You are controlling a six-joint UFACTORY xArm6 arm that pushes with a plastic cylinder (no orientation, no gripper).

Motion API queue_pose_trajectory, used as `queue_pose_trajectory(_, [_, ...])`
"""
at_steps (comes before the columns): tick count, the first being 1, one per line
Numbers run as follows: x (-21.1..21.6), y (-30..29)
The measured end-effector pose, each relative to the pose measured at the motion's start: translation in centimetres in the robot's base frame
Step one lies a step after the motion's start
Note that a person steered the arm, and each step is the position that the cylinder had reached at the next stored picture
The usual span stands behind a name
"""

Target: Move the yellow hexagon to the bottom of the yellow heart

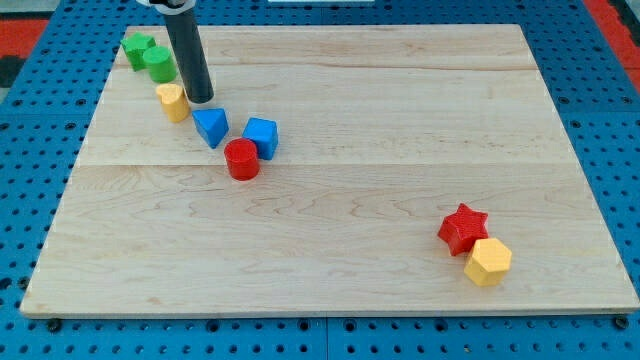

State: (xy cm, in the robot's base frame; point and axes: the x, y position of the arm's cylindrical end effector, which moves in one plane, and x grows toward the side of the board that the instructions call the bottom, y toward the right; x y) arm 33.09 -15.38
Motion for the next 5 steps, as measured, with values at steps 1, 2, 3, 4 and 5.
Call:
queue_pose_trajectory(1, [-2.0,-3.3])
queue_pose_trajectory(2, [2.5,-4.1])
queue_pose_trajectory(3, [6.3,-2.7])
queue_pose_trajectory(4, [5.6,-1.4])
queue_pose_trajectory(5, [6.1,5.2])
